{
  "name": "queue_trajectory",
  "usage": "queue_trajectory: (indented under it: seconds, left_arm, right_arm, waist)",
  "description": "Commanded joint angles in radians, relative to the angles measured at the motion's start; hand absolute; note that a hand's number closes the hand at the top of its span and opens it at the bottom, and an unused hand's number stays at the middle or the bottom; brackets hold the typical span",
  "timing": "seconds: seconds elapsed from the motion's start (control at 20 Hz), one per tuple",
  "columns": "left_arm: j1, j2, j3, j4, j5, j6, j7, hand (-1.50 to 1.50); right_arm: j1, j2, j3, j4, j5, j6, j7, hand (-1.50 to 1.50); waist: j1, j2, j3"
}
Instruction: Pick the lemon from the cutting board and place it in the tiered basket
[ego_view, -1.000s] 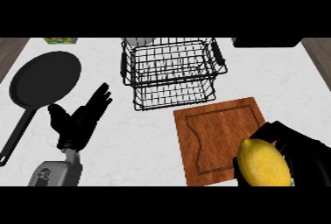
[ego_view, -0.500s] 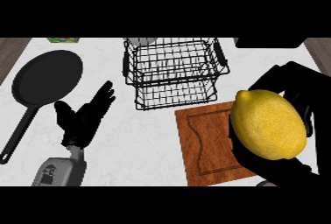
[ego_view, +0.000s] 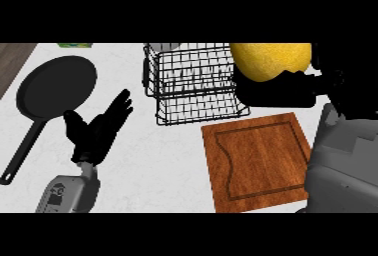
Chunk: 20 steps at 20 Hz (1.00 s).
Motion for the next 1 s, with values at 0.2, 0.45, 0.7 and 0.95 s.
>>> queue_trajectory:
  seconds: [0.2, 0.45, 0.7, 0.95]
  left_arm:
    - [0.021, 0.001, 0.005, 0.036, -0.004, -0.028, -0.067, 0.00]
    - [-0.030, 0.003, 0.021, 0.039, 0.006, -0.023, -0.028, 0.00]
    - [0.034, -0.023, -0.013, -0.022, -0.013, 0.000, -0.005, 0.00]
    - [0.027, -0.016, -0.041, -0.037, -0.029, -0.021, -0.009, 0.00]
  right_arm:
    - [-0.138, 0.005, -0.098, 0.383, 0.039, -0.236, -0.078, 1.50]
    - [-0.250, 0.005, -0.080, 0.632, 0.002, -0.419, -0.129, 1.50]
    - [-0.247, 0.005, -0.039, 0.826, -0.066, -0.599, -0.183, 1.50]
    - [-0.223, 0.005, -0.099, 0.911, -0.264, -0.845, -0.300, 1.50]
  waist:
    - [0.002, 0.005, 0.001]
    - [0.009, 0.006, 0.001]
    - [0.017, 0.005, 0.001]
    - [0.057, 0.015, 0.002]
